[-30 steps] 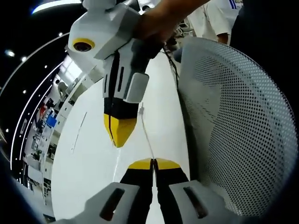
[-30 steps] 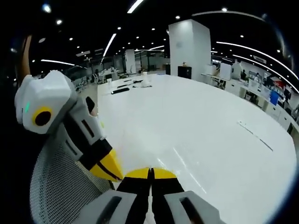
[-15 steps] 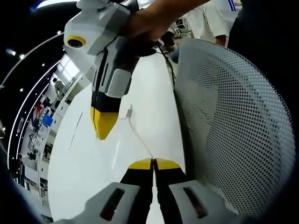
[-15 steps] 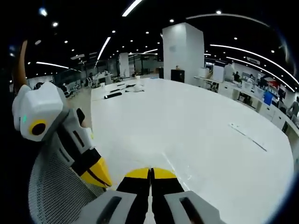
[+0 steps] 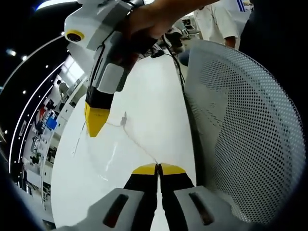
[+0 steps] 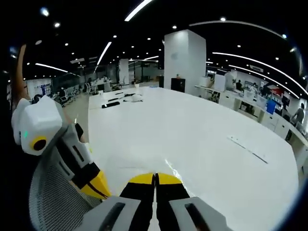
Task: Open the resealable bag by pulling the two sides of the seal apart until the entire bag opening is separated and visibly accessible.
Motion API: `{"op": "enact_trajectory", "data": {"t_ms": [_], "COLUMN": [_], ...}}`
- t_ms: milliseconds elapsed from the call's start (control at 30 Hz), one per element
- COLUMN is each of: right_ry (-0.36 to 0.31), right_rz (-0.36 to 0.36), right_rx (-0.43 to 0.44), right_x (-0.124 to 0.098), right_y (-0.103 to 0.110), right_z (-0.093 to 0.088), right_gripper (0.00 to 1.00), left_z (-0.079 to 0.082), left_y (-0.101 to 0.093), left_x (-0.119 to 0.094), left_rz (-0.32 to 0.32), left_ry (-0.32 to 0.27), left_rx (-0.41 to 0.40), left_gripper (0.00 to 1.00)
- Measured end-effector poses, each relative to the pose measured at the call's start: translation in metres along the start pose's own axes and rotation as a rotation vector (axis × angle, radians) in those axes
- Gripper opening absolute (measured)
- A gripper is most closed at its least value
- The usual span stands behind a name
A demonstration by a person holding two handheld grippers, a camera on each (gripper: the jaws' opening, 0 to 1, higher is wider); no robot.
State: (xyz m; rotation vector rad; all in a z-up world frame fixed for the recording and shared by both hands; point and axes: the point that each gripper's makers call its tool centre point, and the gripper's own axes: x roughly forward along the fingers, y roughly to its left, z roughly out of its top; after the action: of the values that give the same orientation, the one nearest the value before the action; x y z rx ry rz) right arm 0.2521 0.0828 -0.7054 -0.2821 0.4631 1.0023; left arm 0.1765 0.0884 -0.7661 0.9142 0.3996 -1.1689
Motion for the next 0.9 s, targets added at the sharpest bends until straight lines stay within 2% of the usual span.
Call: {"op": "enact_trajectory", "data": {"t_ms": [233, 500, 700, 900], "right_ry": [-0.021, -0.026, 0.029, 0.072], "right_rz": [-0.047, -0.073, -0.080, -0.059], "right_rx": [-0.105, -0.190, -0.267, -0.277], "right_x": [-0.005, -0.011, -0.006, 0.002], "right_y": [-0.003, -0.001, 0.005, 0.015], "right_z": [0.023, 0.041, 0.028, 0.008], "right_gripper": [0.00, 0.00, 0.00, 0.00], "left_z": [0.000, 0.005, -0.002, -0.010], "left_y": [0.018, 0.025, 0.020, 0.005], "left_x": [-0.005, -0.006, -0.003, -0.003], "left_rz": [0.048, 0.081, 0.058, 0.017], "left_ry": [-0.014, -0.037, -0.021, -0.008], "left_rx": [-0.019, -0.017, -0.030, -0.055], "left_gripper": [0.00, 0.00, 0.00, 0.00]}}
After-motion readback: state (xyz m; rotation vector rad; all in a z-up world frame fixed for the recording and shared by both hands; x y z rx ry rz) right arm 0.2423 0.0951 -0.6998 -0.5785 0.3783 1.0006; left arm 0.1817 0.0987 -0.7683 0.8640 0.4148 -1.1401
